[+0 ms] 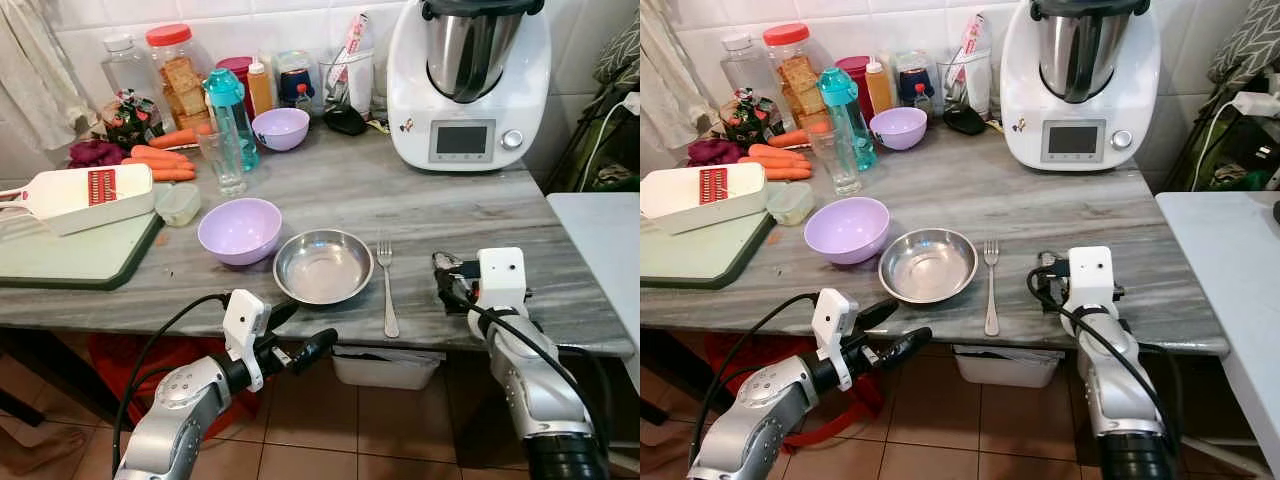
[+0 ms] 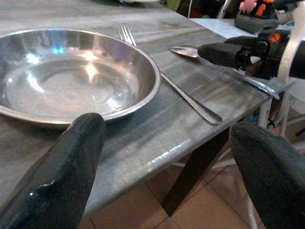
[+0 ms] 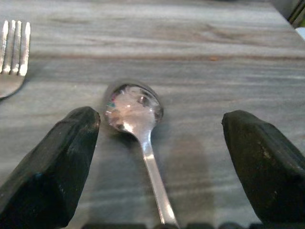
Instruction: Setting the table
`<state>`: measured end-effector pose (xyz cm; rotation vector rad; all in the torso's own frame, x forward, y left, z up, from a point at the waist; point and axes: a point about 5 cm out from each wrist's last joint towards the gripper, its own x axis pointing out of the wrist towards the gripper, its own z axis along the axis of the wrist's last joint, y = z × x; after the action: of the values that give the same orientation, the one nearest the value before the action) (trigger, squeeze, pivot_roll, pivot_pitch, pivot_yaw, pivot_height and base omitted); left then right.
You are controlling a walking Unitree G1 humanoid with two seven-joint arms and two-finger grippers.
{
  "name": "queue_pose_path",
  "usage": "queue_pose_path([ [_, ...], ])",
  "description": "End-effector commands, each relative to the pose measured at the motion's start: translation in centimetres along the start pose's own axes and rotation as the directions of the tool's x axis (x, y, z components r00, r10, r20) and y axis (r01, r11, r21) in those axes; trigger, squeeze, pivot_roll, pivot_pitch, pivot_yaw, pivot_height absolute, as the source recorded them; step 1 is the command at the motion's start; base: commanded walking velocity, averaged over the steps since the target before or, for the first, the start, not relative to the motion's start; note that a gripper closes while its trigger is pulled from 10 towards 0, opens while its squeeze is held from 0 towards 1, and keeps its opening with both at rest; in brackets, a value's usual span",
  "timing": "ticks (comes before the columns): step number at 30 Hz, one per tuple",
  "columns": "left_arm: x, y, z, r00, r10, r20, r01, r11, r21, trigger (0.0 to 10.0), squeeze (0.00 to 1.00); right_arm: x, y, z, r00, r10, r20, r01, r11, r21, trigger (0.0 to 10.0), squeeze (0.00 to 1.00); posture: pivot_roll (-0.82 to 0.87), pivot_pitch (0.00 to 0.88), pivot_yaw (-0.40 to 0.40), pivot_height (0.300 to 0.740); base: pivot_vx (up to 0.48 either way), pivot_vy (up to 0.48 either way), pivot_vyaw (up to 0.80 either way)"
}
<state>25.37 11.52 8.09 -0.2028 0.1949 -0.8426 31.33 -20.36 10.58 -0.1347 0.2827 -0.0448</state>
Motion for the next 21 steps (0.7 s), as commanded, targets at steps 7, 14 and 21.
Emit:
queue_pose_path([
  [7, -0.6, -0.3, 0.7, 0.999, -0.032, 0.017, 0.032, 0.999, 0.013, 10.0, 0.0, 1.1, 0.2, 0.7, 0.999, 0.037, -0.015, -0.037, 0.999, 0.016, 10.0, 0.0, 0.0, 0.0, 0.098, 0.74, 0.0, 0.0, 0.0],
  [14, -0.8, -0.9, 1.2, 0.993, -0.113, 0.026, 0.113, 0.994, -0.007, 10.0, 0.0, 1.5, 0.2, 0.6, 0.998, 0.047, -0.029, -0.047, 0.999, 0.021, 10.0, 0.0, 0.0, 0.0, 0.096, 0.74, 0.0, 0.0, 0.0],
  [21, -1.0, -0.9, 1.5, 0.992, -0.125, 0.022, 0.125, 0.992, -0.006, 10.0, 0.0, 2.1, 0.2, 0.3, 0.997, 0.058, -0.042, -0.057, 0.998, 0.03, 10.0, 0.0, 0.0, 0.0, 0.105, 0.74, 0.0, 0.0, 0.0],
])
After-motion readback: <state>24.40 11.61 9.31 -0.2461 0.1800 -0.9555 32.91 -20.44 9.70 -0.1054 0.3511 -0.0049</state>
